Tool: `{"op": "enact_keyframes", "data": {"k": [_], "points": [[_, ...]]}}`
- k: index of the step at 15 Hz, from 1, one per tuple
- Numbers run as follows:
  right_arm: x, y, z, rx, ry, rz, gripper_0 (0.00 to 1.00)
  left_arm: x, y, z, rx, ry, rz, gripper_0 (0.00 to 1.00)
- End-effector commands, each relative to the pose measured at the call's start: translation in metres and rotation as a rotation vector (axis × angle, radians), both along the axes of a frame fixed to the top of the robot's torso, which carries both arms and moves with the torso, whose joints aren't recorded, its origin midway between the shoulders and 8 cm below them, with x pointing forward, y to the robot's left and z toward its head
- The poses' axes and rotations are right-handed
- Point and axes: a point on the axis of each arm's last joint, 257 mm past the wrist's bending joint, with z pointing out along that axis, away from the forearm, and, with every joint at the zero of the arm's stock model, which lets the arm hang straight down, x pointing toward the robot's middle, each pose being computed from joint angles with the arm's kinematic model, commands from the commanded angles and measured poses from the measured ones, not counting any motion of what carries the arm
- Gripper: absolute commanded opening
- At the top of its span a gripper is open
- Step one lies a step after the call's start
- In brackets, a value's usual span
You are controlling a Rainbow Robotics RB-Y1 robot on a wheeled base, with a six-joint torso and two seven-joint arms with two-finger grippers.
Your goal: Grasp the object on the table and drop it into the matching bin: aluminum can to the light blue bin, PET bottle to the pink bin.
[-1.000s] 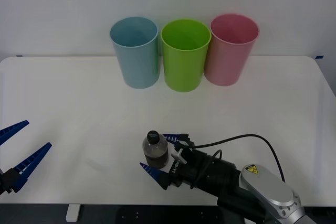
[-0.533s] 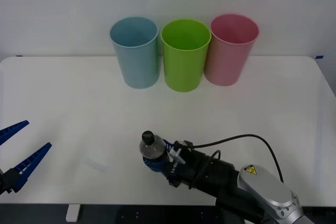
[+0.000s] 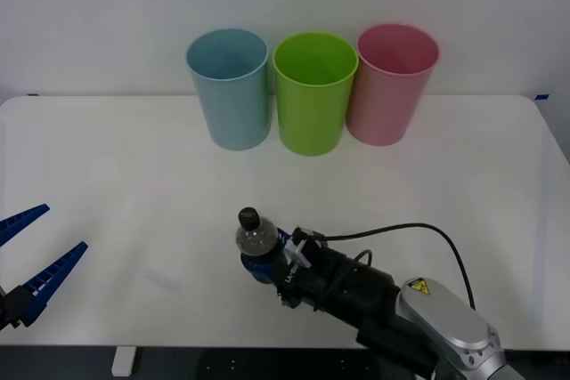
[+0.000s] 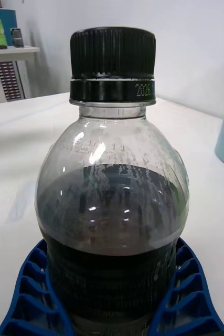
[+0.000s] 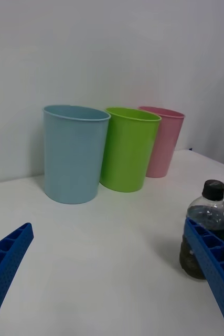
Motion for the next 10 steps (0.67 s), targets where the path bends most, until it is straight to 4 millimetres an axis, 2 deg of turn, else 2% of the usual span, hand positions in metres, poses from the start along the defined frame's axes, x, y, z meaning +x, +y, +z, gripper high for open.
{"op": "enact_keyframes", "data": {"k": [1, 8, 10], "points": [[0.012, -0.016, 0.015, 0.036, 0.025, -0.022, 0.00, 0.000, 0.000, 0.000, 0.000, 0.000, 0.000, 1.00], [0.046, -0.071, 0.070, 0.124, 0.007, -0.099, 0.00, 0.000, 0.000, 0.000, 0.000, 0.000, 0.000, 1.00], [0.050, -0.084, 0.087, 0.171, 0.026, -0.103, 0.00, 0.000, 0.000, 0.000, 0.000, 0.000, 0.000, 1.00]]}}
